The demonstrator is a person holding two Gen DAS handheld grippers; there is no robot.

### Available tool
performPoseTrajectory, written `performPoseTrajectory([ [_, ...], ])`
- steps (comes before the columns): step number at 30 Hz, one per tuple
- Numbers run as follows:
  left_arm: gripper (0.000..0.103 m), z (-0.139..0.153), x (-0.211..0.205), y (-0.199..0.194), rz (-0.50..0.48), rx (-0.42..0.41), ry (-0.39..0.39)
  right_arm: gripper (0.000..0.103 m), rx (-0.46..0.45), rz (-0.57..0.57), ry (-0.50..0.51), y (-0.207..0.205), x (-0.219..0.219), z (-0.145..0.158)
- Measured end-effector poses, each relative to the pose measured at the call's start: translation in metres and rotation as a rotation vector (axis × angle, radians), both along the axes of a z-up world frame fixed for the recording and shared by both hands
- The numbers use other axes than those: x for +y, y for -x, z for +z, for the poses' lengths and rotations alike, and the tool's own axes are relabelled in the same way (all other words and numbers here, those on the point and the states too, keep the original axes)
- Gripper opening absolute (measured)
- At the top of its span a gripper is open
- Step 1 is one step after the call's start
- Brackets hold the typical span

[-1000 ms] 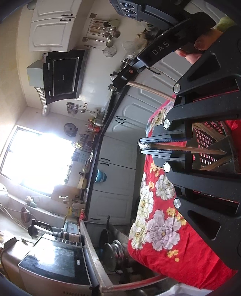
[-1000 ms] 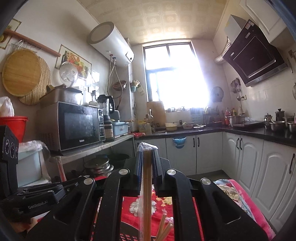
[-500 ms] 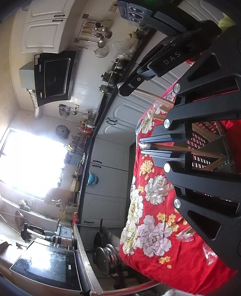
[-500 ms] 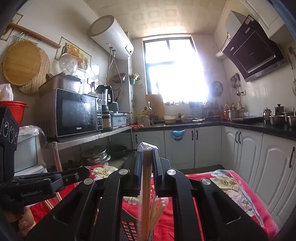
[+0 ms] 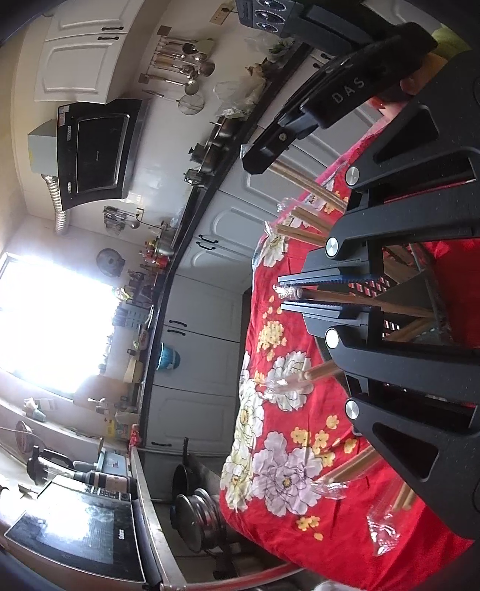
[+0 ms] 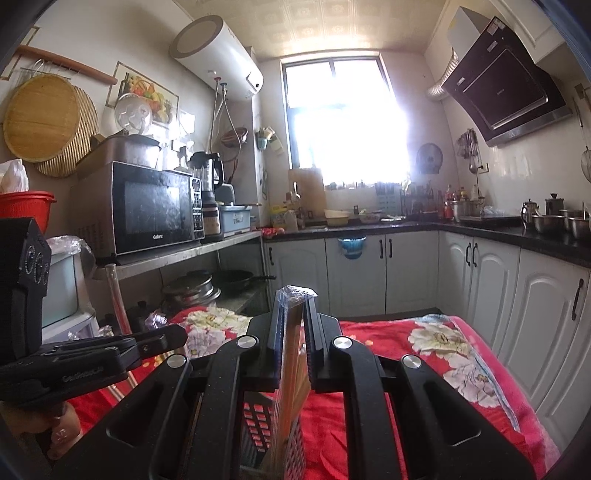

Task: Organize utensils
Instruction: 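Lower the left tool's chopstick into the caddy while the right tool lowers its own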

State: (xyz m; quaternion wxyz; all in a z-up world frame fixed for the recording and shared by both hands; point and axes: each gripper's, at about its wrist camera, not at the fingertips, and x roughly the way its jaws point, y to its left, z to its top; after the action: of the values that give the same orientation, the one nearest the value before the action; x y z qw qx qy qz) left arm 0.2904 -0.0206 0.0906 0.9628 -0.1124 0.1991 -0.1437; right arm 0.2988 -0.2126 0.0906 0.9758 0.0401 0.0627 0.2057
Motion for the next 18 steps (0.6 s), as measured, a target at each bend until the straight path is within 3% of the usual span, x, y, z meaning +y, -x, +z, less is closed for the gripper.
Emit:
performPoseTrajectory([
  [9,0.004,-0.002,0.006,0.006,0.003,0.037,-0.001,0.011,0.115,0.008,-0.032,0.000,-0.004,-0.010],
  [18,0.013,-0.009,0.012,0.015,0.008,0.069,0.013,0.014,0.171,0.013,-0.035,0.008,-0.006,-0.017],
])
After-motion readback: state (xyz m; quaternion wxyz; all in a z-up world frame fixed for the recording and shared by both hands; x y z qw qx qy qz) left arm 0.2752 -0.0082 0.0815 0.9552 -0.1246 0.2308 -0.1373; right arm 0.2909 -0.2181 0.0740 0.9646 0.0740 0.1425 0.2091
